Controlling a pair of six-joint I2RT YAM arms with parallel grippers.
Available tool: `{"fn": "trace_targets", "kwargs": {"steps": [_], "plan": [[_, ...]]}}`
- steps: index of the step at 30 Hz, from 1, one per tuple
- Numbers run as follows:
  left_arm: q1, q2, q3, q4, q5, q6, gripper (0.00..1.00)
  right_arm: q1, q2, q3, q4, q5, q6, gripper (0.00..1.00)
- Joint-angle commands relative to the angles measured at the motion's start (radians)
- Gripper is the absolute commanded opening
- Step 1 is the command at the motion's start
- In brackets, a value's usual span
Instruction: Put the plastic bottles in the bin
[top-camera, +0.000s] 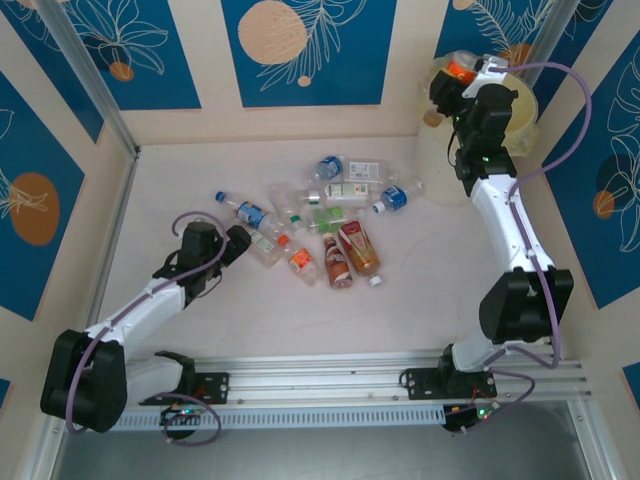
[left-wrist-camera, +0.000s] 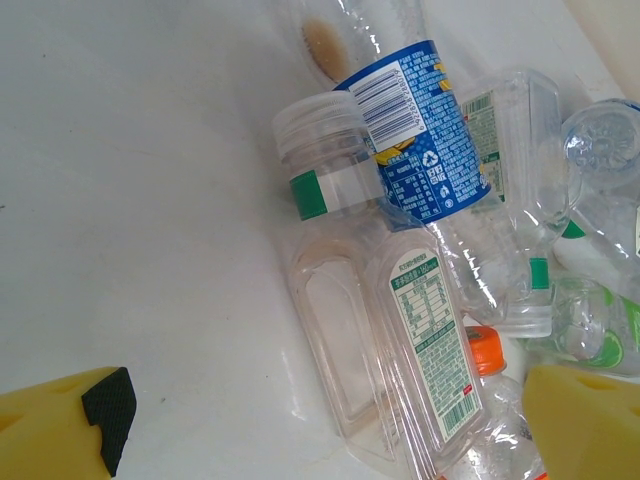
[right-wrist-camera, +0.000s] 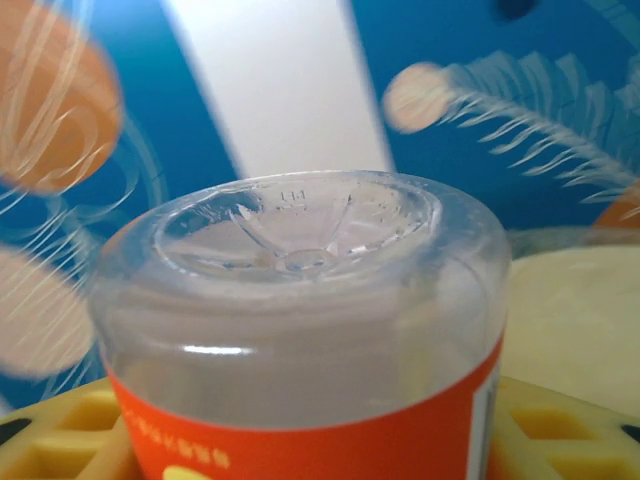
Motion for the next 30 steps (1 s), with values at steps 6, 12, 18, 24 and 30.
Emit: {"fn": "trace_targets", "kwargs": {"steps": [6,12,18,24,30], "plan": [[0.016,-0.045,-0.043,0.014,0.001,-0.041,1.0,-0.051,0.059,0.008,0.256,0.286,-0.012,0.13],[0.016,-0.035,-0.031,0.015,0.013,-0.035,1.0,-0.039,0.136,-0.061,0.47,0.283,-0.338,0.13],[0.017,-0.005,-0.034,0.032,0.032,-0.054,1.0,-0.012,0.204,-0.037,0.478,0.268,-0.57,0.16],[0.017,0.014,-0.023,0.03,0.05,-0.049,1.0,-0.043,0.254,0.029,0.338,0.334,-0.508,0.18],[0.017,0.024,-0.018,0.026,0.043,-0.048,1.0,-0.129,0.315,0.201,0.038,0.335,-0.343,0.21]]}}
